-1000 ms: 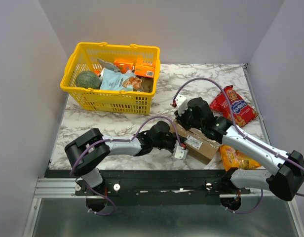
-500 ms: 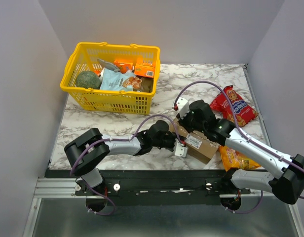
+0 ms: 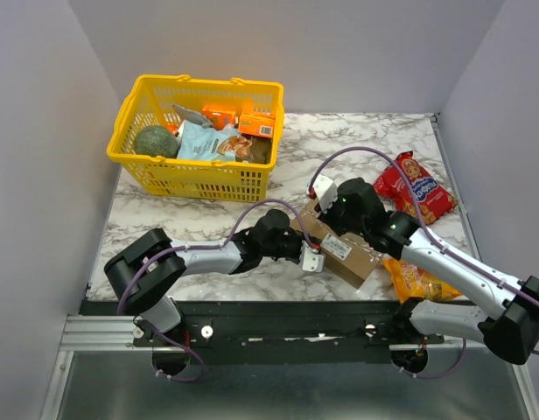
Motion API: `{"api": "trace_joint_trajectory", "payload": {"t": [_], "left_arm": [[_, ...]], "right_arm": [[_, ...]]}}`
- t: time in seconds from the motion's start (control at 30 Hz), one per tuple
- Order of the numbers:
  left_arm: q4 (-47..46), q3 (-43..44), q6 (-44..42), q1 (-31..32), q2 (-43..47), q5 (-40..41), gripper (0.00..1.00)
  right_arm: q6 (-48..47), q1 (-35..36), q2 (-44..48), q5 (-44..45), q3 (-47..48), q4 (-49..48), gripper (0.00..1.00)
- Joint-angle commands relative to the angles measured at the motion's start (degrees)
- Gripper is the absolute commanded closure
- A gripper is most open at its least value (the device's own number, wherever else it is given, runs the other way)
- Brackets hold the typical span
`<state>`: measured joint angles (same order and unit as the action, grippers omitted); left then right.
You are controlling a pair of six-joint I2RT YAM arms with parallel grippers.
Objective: Unpack the express box
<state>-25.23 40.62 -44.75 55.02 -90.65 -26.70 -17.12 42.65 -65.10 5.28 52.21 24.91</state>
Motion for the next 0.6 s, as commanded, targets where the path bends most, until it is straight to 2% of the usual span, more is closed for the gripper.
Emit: {"api": "trace_joint_trajectory", "payload": {"t": [0.0, 0.57], "left_arm": [[12.1, -3.0, 1.6, -2.3, -1.7, 4.8, 0.78], [12.7, -3.2, 1.9, -2.3, -2.2, 5.3, 0.85]], "right_arm": [[-1.1, -0.5, 1.4, 2.1, -0.4, 6.6, 1.0], [-2.7, -0.9, 7.9, 3.8, -3.1, 13.0, 1.0]]}}
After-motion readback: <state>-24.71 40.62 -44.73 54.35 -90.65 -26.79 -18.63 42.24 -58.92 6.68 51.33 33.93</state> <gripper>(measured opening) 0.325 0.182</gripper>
